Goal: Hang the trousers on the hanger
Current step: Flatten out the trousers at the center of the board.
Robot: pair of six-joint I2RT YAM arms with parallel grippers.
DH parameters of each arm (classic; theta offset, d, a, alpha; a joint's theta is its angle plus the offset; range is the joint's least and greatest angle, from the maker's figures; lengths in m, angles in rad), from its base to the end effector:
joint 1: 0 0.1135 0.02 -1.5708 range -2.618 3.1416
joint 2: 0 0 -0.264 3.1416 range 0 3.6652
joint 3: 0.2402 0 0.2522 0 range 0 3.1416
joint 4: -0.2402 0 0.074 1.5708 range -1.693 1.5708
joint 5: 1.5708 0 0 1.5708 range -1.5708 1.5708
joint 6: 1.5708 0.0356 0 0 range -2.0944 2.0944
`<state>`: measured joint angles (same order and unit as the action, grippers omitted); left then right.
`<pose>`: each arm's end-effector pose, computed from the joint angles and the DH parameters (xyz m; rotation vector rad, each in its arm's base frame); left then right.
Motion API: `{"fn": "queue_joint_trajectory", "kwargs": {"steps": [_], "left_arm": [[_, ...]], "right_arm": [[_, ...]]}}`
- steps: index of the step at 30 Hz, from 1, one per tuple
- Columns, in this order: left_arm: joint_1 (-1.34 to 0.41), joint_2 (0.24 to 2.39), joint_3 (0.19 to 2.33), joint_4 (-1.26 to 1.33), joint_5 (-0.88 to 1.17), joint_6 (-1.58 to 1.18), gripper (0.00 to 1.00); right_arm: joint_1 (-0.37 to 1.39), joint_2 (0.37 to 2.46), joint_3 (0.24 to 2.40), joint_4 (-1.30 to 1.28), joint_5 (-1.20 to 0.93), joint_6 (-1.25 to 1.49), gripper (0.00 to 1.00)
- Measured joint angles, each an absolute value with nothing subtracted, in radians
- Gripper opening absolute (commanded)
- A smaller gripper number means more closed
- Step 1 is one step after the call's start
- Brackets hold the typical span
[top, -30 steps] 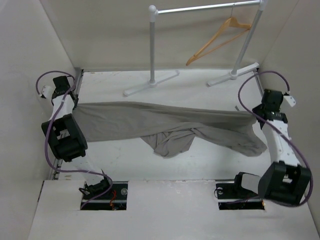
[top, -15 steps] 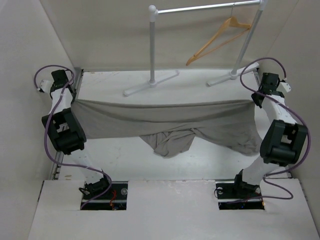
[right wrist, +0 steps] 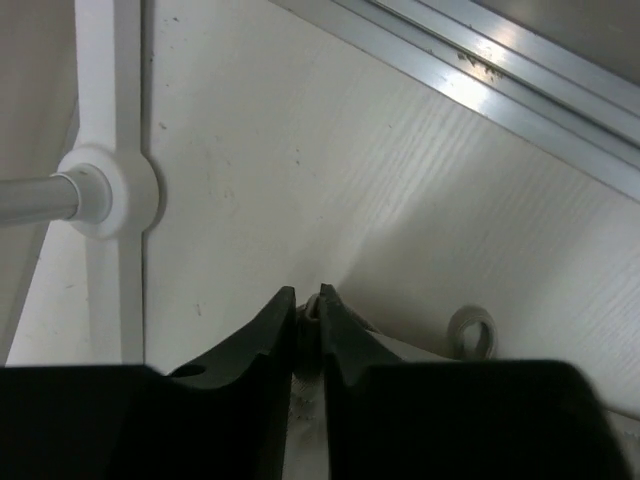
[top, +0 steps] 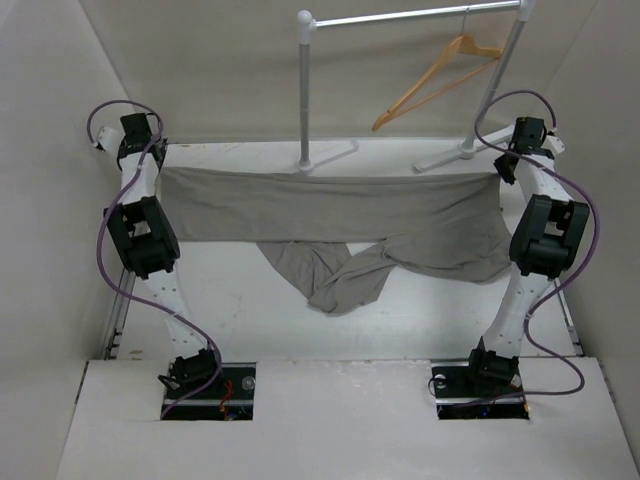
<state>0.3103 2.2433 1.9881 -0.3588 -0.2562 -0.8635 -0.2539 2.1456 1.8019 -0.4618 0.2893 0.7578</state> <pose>0.4974 0.1690 0.2538 -1.3147 1.7166 -0.0382 0.4710 -0.1327 0.2310 1.2495 1.9736 -0.0950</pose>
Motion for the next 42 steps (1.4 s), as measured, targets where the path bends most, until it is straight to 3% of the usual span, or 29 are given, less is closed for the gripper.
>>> {"fn": "queue_joint_trajectory", "kwargs": {"steps": [2, 3, 5, 7, 9, 11, 13, 14, 16, 22, 29, 33, 37, 42], "left_arm": [[0.292, 2.252, 1.985, -0.319, -0.237, -0.862, 0.65], [0.282, 2.252, 1.970, -0.291, -0.229, -0.865, 0.73], [0.268, 2.234, 1.923, -0.235, -0.211, -0.868, 0.75], [0.250, 2.175, 1.810, -0.177, -0.191, -0.867, 0.67], [0.228, 2.062, 1.633, -0.143, -0.177, -0.865, 0.49], [0.199, 1.896, 1.415, -0.121, -0.168, -0.860, 0.33], [0.151, 1.720, 1.225, -0.120, -0.162, -0.857, 0.23], [0.114, 1.633, 1.144, -0.117, -0.159, -0.854, 0.20], [0.031, 1.504, 1.026, -0.107, -0.147, -0.854, 0.20], [-0.213, 1.469, 0.849, -0.087, -0.118, -0.852, 0.21], [-0.263, 1.601, 0.830, -0.090, -0.143, -0.852, 0.21], [-0.296, 1.607, 0.830, -0.088, -0.197, -0.857, 0.21], [-0.334, 1.619, 0.831, -0.076, -0.241, -0.883, 0.04], [-0.352, 1.563, 0.785, -0.109, -0.266, -0.936, 0.01]], "right_arm": [[-0.254, 2.159, 1.839, -0.464, 0.287, 0.760, 0.57], [-0.254, 2.159, 1.849, -0.464, 0.285, 0.759, 0.63], [-0.254, 2.154, 1.858, -0.463, 0.276, 0.752, 0.71], [-0.253, 2.133, 1.846, -0.464, 0.270, 0.747, 0.75], [-0.249, 2.074, 1.781, -0.458, 0.267, 0.740, 0.72], [-0.238, 1.959, 1.654, -0.447, 0.265, 0.738, 0.56], [-0.210, 1.814, 1.509, -0.432, 0.265, 0.736, 0.26], [-0.187, 1.736, 1.437, -0.419, 0.265, 0.739, 0.17], [-0.140, 1.602, 1.324, -0.389, 0.262, 0.747, 0.13], [0.010, 1.331, 1.044, -0.320, 0.233, 0.757, 0.17], [0.176, 1.134, 0.868, -0.332, 0.207, 0.762, 0.36], [0.292, 1.017, 0.790, -0.337, 0.208, 0.792, 0.40], [0.355, 0.960, 0.734, -0.362, 0.217, 0.827, 0.43], [0.366, 0.937, 0.719, -0.392, 0.233, 0.844, 0.49]]}}
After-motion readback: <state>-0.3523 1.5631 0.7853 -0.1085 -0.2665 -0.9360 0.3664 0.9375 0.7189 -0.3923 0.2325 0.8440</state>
